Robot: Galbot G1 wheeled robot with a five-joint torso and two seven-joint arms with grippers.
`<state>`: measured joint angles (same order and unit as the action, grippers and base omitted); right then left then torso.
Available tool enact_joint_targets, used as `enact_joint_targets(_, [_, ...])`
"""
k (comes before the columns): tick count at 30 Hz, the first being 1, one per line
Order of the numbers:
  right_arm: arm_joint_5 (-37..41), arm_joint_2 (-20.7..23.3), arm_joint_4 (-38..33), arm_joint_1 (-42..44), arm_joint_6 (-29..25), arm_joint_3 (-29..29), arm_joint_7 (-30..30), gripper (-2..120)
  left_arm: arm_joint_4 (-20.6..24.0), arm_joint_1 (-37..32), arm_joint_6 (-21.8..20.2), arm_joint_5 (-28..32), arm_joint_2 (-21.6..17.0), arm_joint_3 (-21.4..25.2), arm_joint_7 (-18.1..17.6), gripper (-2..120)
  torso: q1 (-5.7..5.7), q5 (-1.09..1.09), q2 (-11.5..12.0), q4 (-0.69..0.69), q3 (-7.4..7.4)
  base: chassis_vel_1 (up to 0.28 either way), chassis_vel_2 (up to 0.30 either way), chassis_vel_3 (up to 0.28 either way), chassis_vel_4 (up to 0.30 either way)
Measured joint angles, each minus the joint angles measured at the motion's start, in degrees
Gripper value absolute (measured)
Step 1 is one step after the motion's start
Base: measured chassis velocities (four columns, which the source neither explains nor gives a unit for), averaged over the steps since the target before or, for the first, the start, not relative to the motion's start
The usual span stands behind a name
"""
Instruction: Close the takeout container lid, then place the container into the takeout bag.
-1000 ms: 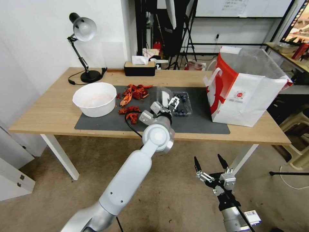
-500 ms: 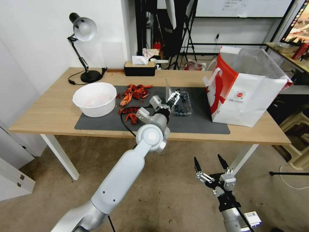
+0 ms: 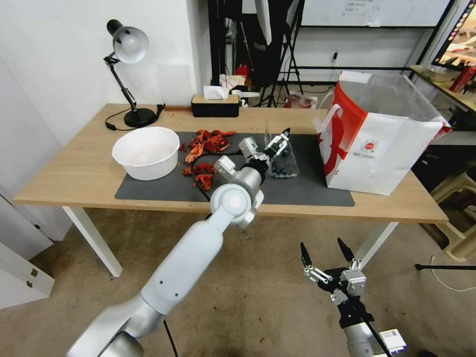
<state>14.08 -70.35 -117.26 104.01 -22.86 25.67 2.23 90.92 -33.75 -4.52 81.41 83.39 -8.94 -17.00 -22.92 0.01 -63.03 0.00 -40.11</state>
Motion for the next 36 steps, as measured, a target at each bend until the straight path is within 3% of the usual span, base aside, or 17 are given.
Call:
enact_joint_targets(11, [-1.14,-0.3,0.04,0.21,-0.62,-0.02,-0.18,100,-3.95,2.32,-0.4,4.35,2.95,-0.99,-2.53,100,0.0,-0.01,0.0,0.0,0.0,0.0,0.0,0.0,0.0])
enact_joint_targets(18, [-0.99,-0.28,-0.44,0.3,-0.76,-0.02,-0.36,100,-7.91,3.34,0.1,4.61,4.42,-1.49,-5.84,74,0.0,-0.01,0.0,0.0,0.0,0.0,0.0,0.0,0.0])
enact_joint_targets(27, [0.72,0.28,-2.13,0.14,0.49,-0.14,-0.94,100,-8.38,3.82,-1.39,4.06,4.61,-2.12,-10.11,45,0.0,-0.01,0.0,0.0,0.0,0.0,0.0,0.0,0.0])
enact_joint_targets(30, [3.18,1.24,-3.93,-0.21,2.12,0.37,-1.54,100,-8.54,4.07,-2.53,2.79,4.55,-2.92,-12.13,28,0.0,-0.01,0.0,0.0,0.0,0.0,0.0,0.0,0.0])
enact_joint_targets(32, [3.97,1.55,-4.33,-0.37,2.53,0.57,-1.74,100,-8.69,4.15,-2.61,2.45,4.55,-3.1,-12.52,27,0.0,0.0,0.0,0.0,0.0,0.0,0.0,0.0,0.0])
enact_joint_targets(35, [10.34,3.36,-6.64,-1.38,5.3,1.89,-3.59,100,-9.2,4.49,-2.69,1.52,4.57,-3.49,-13.88,11,0.0,0.0,0.0,0.0,0.0,0.0,0.0,0.0,0.0])
enact_joint_targets(36, [10.34,3.36,-6.64,-1.38,5.3,1.89,-3.59,100,-9.2,4.49,-2.69,1.52,4.57,-3.49,-13.88,11,0.0,0.0,0.0,0.0,0.0,0.0,0.0,0.0,0.0])
